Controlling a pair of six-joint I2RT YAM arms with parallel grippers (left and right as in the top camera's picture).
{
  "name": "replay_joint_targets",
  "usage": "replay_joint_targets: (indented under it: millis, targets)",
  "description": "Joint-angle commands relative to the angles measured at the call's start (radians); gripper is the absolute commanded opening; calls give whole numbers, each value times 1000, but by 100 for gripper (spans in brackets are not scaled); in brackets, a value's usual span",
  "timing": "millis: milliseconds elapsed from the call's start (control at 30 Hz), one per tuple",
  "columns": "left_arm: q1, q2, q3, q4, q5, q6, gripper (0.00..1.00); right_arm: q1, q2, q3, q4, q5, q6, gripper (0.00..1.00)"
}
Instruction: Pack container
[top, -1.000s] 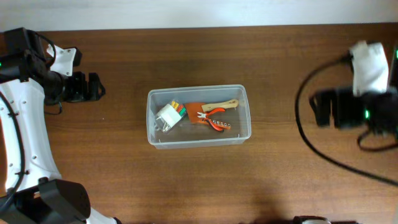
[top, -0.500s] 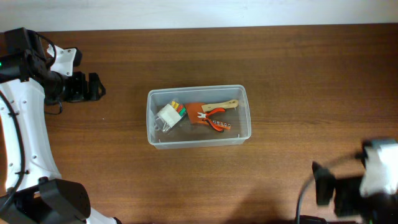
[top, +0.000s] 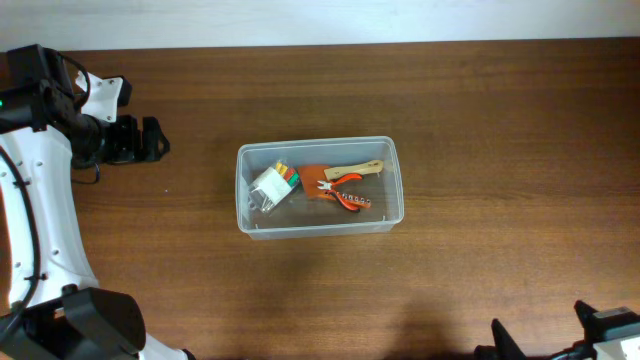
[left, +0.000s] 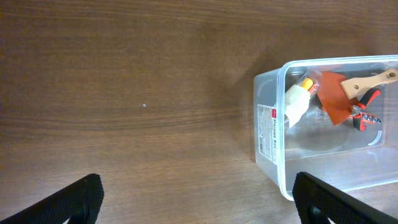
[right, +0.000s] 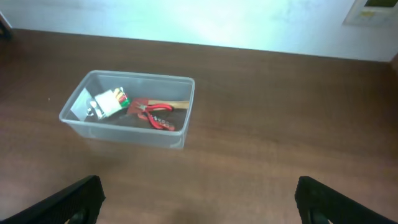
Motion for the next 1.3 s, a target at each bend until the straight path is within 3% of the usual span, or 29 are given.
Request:
replay_joint_targets:
  millis: [0, 400, 633, 1033, 1267]
  targets:
    - [5, 5, 19, 0, 15, -10, 99, -8, -6, -5, 35, -20, 5, 99]
    - [5, 5, 19, 0, 15, -10, 99, -8, -6, -6, 290, -76, 6, 99]
    - [5, 5, 19, 0, 15, -10, 99, -8, -24, -98, 433, -84, 48, 99]
    - [5, 5, 19, 0, 15, -10, 99, 101, -341, -718, 1171, -6, 57, 99]
    - [5, 5, 19, 0, 15, -10, 99, 170, -430, -1005, 1481, 113, 54, 99]
